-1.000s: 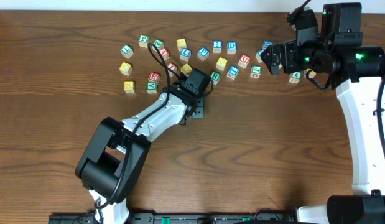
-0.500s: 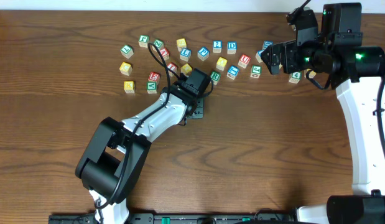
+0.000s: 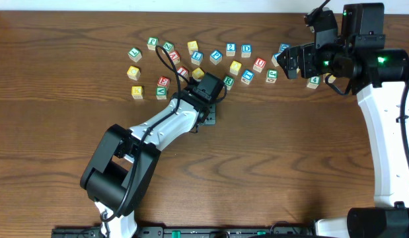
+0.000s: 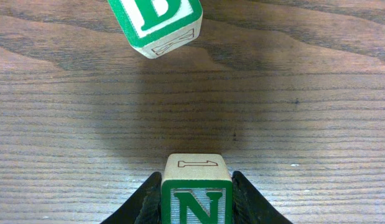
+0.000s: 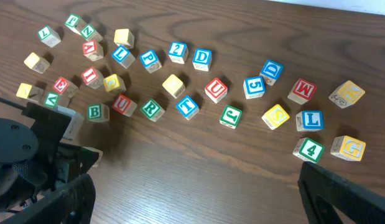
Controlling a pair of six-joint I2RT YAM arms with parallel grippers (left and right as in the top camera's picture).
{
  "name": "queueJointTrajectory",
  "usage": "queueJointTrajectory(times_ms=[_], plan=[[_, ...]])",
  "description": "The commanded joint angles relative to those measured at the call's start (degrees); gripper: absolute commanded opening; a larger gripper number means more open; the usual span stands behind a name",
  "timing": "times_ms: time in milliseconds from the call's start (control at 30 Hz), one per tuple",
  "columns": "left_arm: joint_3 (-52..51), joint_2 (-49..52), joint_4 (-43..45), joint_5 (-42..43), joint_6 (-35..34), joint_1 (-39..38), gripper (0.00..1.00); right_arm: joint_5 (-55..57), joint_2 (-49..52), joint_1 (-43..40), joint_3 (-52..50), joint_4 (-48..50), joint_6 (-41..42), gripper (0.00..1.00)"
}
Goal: Spell out NEURIPS
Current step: 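Open the left gripper and lift it back toward the left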
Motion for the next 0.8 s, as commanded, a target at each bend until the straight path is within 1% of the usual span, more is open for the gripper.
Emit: queueJointTrajectory(times_ms=[0,133,200,300,400,667,733,767], plan=[[1.1,1.0,-0.3,-0.9,-1.1,0.0,0.32,-0.5,0.0,0.0,1.1,-0.1,-0.4,0.99],[1.1,1.0,-0.6,-0.9,-1.1,0.0,0.33,-0.5,0.0,0.0,1.1,0.0,-0.4,0.99],[1.1,1.0,-0.7,-0.9,-1.1,0.0,0.45,-0.5,0.0,0.0,1.1,0.0,-0.4,0.99],[1.1,1.0,-0.7,-0.9,-1.1,0.0,0.50,-0.5,0.0,0.0,1.1,0.0,-0.4,0.99],[1.1,0.6,-0.7,-0.9,-0.7,0.0,0.51,-0.5,0.0,0.0,1.1,0.0,-0.4,0.99],[1.2,-6.0,-0.7,-0.9,5.1,0.1,0.51,-0.5,0.0,0.0,1.1,0.0,-0.4,0.99],[1.7,-8.4,-1.4,-0.9,6.1,0.4,0.56,-0.5,0.0,0.0,1.1,0.0,-0.4,0.99],[2.2,-9.6,-2.0,-0.9,6.7,0.7,0.56,-0.5,0.0,0.0,1.1,0.0,-0.4,0.99]])
